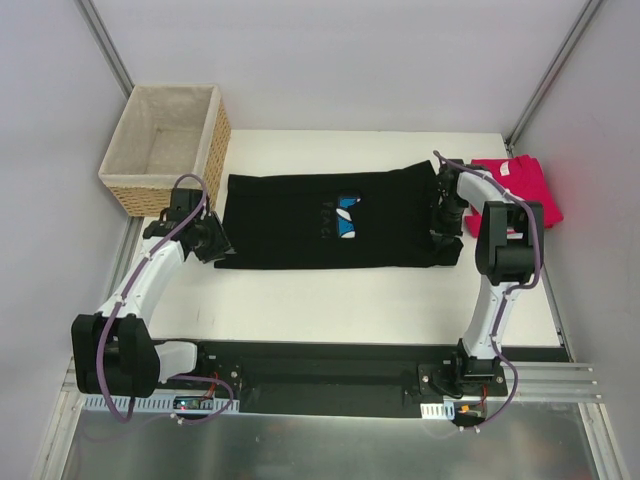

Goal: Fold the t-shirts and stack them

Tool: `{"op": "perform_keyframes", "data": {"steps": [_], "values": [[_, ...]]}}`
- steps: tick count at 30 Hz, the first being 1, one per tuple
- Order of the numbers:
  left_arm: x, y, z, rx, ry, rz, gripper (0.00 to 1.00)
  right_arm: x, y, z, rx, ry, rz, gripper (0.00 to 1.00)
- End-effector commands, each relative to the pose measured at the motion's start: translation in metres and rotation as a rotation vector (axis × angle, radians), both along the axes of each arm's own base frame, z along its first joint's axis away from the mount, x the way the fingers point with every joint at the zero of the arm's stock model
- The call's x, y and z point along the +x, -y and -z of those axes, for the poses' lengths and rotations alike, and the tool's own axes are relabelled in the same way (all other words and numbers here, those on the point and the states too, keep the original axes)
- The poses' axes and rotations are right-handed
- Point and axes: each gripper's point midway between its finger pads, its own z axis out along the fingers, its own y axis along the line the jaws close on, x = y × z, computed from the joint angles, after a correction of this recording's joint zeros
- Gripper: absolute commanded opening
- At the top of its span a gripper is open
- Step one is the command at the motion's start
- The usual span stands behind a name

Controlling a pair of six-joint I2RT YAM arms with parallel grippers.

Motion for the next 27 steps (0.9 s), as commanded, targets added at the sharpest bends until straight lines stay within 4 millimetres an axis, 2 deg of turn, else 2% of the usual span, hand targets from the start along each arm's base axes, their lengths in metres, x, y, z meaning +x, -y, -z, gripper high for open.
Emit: {"op": "perform_keyframes", "data": {"steps": [1,5,6,8,9,11,12,15,16,20,21,25,27], "values": [[-0.006,-0.003,-0.008,0.029,0.019,0.007,0.33,-0.006,0.021,-0.005,-0.134,-0.06,0.02,0.01],[-0.007,-0.002,-0.006,0.023,0.008,0.01,0.33,0.006,0.003,-0.017,-0.051,0.045,0.046,0.01],[-0.007,-0.001,-0.005,0.019,0.001,0.012,0.33,0.008,0.0,-0.036,-0.031,0.106,0.055,0.01],[-0.006,0.0,-0.004,0.015,-0.002,0.012,0.33,0.009,-0.004,-0.059,-0.017,0.17,0.068,0.01],[-0.005,0.0,-0.005,0.014,-0.002,0.011,0.33,0.011,-0.004,-0.081,-0.015,0.23,0.072,0.02],[-0.004,-0.001,-0.003,0.017,-0.01,0.006,0.33,0.008,-0.009,-0.103,-0.004,0.291,0.072,0.03],[-0.004,0.0,-0.002,0.018,-0.016,0.008,0.33,0.007,-0.014,-0.122,0.021,0.353,0.062,0.05],[-0.003,0.001,0.008,0.023,-0.038,0.019,0.32,0.004,-0.032,-0.12,0.132,0.375,0.022,0.06],[-0.003,0.004,0.011,0.023,-0.044,0.029,0.31,-0.001,-0.036,-0.105,0.147,0.315,0.009,0.04],[-0.001,0.014,0.026,0.033,-0.061,0.059,0.27,-0.013,-0.048,-0.07,0.207,0.215,-0.013,0.01],[0.0,0.016,0.028,0.038,-0.056,0.067,0.26,-0.015,-0.048,-0.066,0.207,0.211,-0.008,0.01],[0.001,0.022,0.043,0.062,-0.064,0.088,0.03,-0.029,-0.037,-0.047,0.131,0.147,-0.007,0.01],[0.005,0.024,0.052,0.071,-0.066,0.102,0.0,-0.034,-0.024,-0.039,0.042,0.116,-0.019,0.01]]}}
